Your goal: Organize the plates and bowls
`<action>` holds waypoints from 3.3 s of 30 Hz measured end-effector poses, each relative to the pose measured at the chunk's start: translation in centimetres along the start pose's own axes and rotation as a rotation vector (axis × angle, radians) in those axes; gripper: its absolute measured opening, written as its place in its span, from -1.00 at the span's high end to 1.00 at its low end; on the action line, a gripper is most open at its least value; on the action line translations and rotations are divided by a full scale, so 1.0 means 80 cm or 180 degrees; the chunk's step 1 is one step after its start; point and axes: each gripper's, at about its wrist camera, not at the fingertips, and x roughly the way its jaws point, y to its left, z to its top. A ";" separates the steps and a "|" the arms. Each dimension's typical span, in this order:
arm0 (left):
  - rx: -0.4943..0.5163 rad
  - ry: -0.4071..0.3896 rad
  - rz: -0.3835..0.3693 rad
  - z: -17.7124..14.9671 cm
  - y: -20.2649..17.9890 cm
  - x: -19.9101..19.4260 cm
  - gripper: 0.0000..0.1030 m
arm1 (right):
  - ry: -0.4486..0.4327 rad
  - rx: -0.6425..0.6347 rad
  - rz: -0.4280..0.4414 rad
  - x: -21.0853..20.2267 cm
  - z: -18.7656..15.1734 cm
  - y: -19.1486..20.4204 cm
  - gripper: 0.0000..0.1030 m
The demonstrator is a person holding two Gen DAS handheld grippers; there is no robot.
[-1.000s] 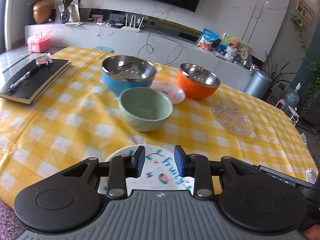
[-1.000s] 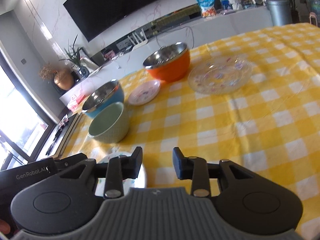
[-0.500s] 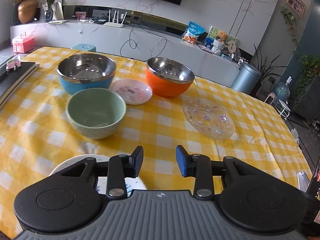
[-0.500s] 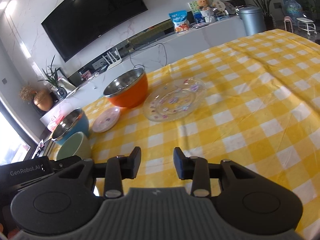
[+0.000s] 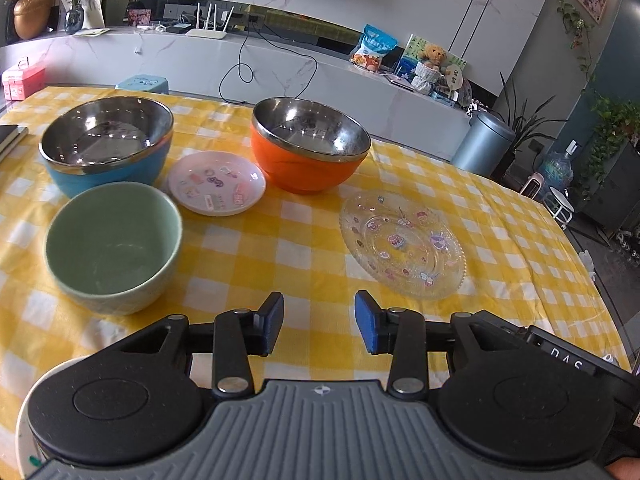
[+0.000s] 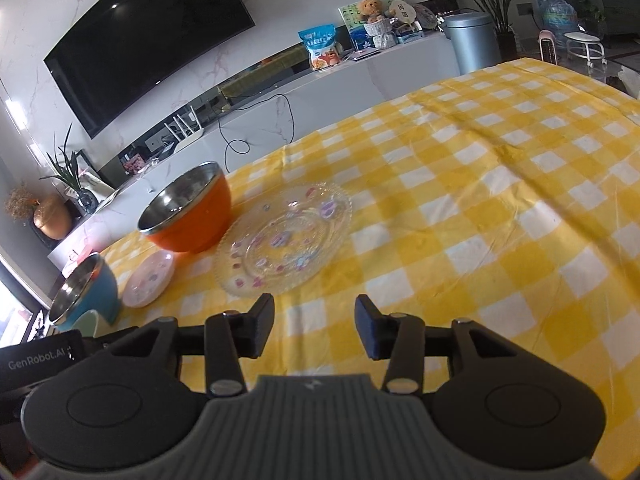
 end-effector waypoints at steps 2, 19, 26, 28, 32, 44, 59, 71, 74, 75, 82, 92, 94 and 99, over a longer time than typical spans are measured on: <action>-0.0051 0.0007 -0.0046 0.004 -0.001 0.010 0.11 | -0.0021 -0.0048 -0.0023 0.008 0.009 -0.001 0.10; -0.0235 0.0033 -0.0187 0.041 -0.011 0.096 0.11 | 0.0022 -0.0028 -0.0018 0.094 0.068 -0.020 0.14; -0.0308 0.0058 -0.0169 0.047 -0.008 0.120 0.11 | 0.0071 0.0108 0.0070 0.118 0.079 -0.031 0.40; -0.0292 0.0030 -0.0176 0.047 -0.009 0.122 0.11 | 0.0071 0.0144 0.0088 0.123 0.080 -0.033 0.43; -0.0260 -0.0002 -0.0162 0.047 -0.011 0.124 0.19 | 0.0126 0.0240 0.0167 0.133 0.078 -0.035 0.50; -0.0183 0.0025 -0.0133 0.045 -0.019 0.121 0.70 | 0.0099 0.0272 0.0053 0.129 0.076 -0.037 0.85; -0.0196 0.0050 -0.0127 0.019 -0.004 0.052 0.70 | 0.0240 0.0374 0.0148 0.058 0.030 -0.025 0.84; -0.0170 -0.0028 -0.0066 -0.013 0.011 -0.016 0.70 | 0.0295 0.0360 0.0249 -0.008 -0.015 -0.005 0.84; -0.0174 -0.0029 -0.0063 -0.021 0.015 -0.029 0.70 | 0.0309 0.0345 0.0270 -0.021 -0.023 0.000 0.84; -0.0175 -0.0029 -0.0062 -0.024 0.017 -0.034 0.70 | 0.0314 0.0346 0.0273 -0.024 -0.025 0.001 0.84; -0.0186 -0.0082 -0.0034 -0.038 0.028 -0.065 0.70 | 0.0338 0.0253 0.0303 -0.047 -0.044 0.016 0.83; -0.0329 -0.0104 0.0085 -0.063 0.071 -0.104 0.70 | 0.0461 0.0017 0.0430 -0.064 -0.072 0.051 0.83; -0.0384 -0.0126 0.0134 -0.066 0.083 -0.112 0.70 | 0.0487 -0.0048 0.0465 -0.065 -0.077 0.062 0.83; -0.0547 -0.0179 0.0248 -0.073 0.118 -0.129 0.70 | 0.0574 -0.0226 0.0571 -0.063 -0.093 0.096 0.83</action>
